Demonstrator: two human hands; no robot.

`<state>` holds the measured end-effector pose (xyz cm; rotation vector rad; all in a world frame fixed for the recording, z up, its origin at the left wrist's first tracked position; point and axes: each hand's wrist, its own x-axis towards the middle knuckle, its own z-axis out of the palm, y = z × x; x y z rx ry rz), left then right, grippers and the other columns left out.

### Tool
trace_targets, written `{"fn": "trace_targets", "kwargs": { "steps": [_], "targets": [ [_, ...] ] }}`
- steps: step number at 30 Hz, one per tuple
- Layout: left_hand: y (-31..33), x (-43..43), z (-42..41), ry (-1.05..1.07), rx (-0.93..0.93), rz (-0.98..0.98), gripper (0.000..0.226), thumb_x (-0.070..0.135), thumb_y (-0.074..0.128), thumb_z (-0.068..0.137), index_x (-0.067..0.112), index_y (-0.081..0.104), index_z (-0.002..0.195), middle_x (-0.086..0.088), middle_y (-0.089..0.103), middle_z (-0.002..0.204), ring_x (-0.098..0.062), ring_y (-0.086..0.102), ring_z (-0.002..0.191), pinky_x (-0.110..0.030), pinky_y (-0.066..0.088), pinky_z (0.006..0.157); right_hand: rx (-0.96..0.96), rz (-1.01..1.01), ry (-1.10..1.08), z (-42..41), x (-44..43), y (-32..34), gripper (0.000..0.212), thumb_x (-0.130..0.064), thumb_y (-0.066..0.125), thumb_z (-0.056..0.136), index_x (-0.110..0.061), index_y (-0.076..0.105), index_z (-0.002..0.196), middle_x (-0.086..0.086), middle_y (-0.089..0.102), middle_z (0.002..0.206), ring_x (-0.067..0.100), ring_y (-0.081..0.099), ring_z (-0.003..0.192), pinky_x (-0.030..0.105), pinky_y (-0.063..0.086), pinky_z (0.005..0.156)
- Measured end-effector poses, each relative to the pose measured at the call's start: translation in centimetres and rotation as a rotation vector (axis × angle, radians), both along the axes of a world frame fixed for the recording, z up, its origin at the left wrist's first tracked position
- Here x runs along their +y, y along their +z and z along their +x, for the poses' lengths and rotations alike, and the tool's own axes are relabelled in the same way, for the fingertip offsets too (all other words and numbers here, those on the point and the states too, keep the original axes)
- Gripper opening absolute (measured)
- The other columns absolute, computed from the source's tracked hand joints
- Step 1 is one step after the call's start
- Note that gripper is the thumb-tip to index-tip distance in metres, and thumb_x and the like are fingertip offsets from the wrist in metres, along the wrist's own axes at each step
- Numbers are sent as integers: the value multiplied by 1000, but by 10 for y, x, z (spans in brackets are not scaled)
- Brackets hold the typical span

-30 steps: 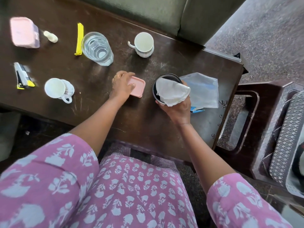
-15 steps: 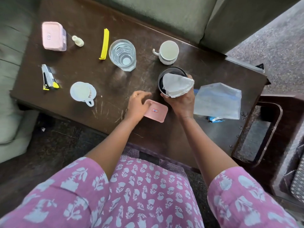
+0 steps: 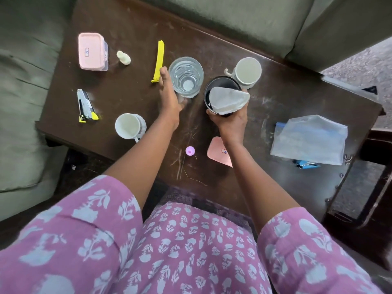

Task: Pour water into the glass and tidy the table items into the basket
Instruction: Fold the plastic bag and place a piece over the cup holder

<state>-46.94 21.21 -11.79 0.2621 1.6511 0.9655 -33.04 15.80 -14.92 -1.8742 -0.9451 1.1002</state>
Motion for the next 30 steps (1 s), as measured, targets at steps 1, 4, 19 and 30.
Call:
{"fn": "trace_targets", "kwargs": {
  "steps": [1, 4, 19, 30],
  "targets": [
    [1, 2, 3, 36, -47, -13, 53, 64, 27, 89, 35, 41, 132, 6, 55, 120, -8, 59, 91, -28, 53, 66, 4, -8, -21, -2, 2, -1, 92, -19, 88, 56, -14, 39, 134, 4, 55, 130, 15, 52, 118, 24, 42, 101],
    [-2, 5, 10, 102, -122, 7, 45, 54, 25, 95, 32, 45, 128, -1, 57, 121, -21, 58, 107, -33, 54, 70, -7, -2, -41, -3, 7, -5, 90, -19, 88, 57, -12, 40, 133, 6, 55, 128, 17, 53, 117, 17, 41, 97],
    [-7, 19, 16, 195, -120, 52, 34, 38, 29, 99, 28, 46, 127, -7, 51, 128, -29, 55, 111, -41, 58, 69, 15, 19, -41, -3, 21, -7, 99, -14, 88, 58, -12, 32, 140, 7, 48, 135, 16, 46, 123, 14, 35, 101],
    [-2, 17, 17, 201, -84, 42, 34, 40, 30, 99, 29, 48, 126, -7, 54, 124, -28, 57, 108, -41, 58, 68, -1, 17, -32, -4, 24, -8, 99, -18, 87, 59, -12, 31, 140, 8, 49, 134, 14, 47, 120, 0, 32, 90]
  ]
}}
